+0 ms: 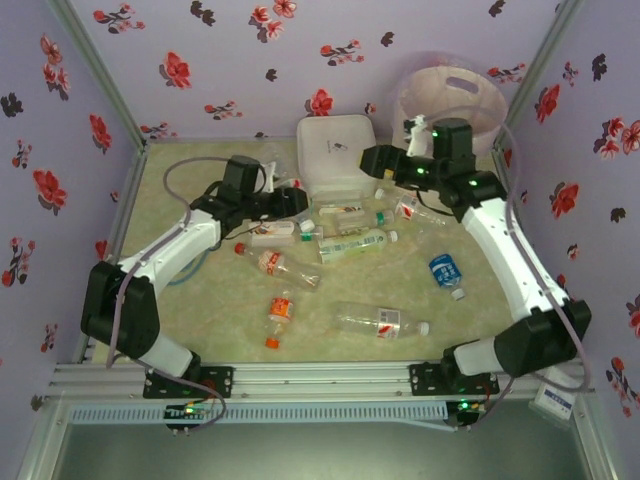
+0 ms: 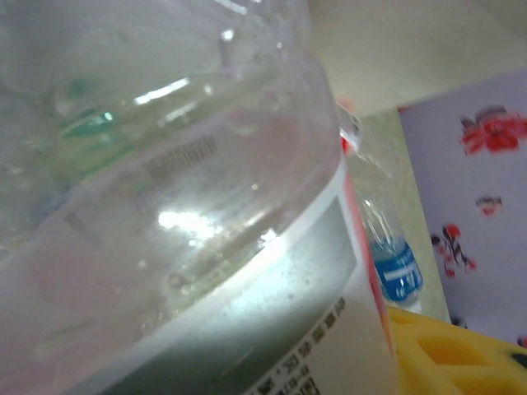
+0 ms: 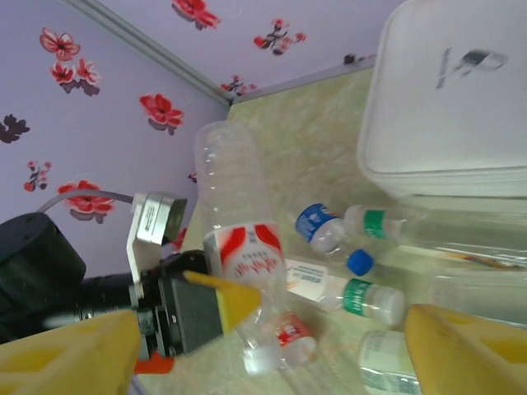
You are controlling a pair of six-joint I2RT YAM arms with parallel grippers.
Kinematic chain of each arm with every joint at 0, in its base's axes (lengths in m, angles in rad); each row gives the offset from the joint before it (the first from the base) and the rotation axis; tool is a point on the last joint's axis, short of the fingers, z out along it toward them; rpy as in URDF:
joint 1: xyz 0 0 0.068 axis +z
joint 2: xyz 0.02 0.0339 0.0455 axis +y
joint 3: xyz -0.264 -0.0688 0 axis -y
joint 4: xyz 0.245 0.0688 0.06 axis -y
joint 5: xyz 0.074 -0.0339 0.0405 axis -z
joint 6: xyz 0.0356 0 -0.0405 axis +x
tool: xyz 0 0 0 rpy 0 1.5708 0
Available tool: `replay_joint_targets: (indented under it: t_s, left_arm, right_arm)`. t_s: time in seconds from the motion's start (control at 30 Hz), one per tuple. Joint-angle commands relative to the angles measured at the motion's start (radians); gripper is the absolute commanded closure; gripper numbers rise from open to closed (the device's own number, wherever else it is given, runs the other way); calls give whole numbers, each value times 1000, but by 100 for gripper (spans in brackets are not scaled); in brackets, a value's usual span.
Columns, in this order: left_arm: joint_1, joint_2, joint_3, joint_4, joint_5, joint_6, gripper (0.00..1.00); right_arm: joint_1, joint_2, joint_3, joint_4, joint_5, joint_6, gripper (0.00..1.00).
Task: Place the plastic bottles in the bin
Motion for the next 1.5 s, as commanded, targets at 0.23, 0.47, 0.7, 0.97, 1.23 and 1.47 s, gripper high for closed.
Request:
replay_joint_targets:
  t_s: [0.23, 0.47, 0.7, 0.97, 1.23, 1.47]
  left_arm:
    - [-80, 4, 20, 54, 149, 194, 85]
    - [-103, 11, 33, 92, 213, 246, 85]
    - [-117, 27, 32, 154, 282, 269, 85]
    - [-118, 24, 39, 139, 256, 257, 68]
    - [-50, -12, -48, 276, 160, 91, 2]
    - [11, -92, -143, 277, -56, -15, 0]
  right_arm:
    - [115, 235, 109, 133, -71, 64, 11]
    - [118, 321, 144, 162, -132, 103, 7]
    - [112, 354, 155, 174, -151, 113, 15]
    - [72, 311, 150, 156, -106, 92, 41]
    - [-57, 259, 282, -10, -16, 2, 54]
    - [-212, 193, 495, -132, 164, -110, 69]
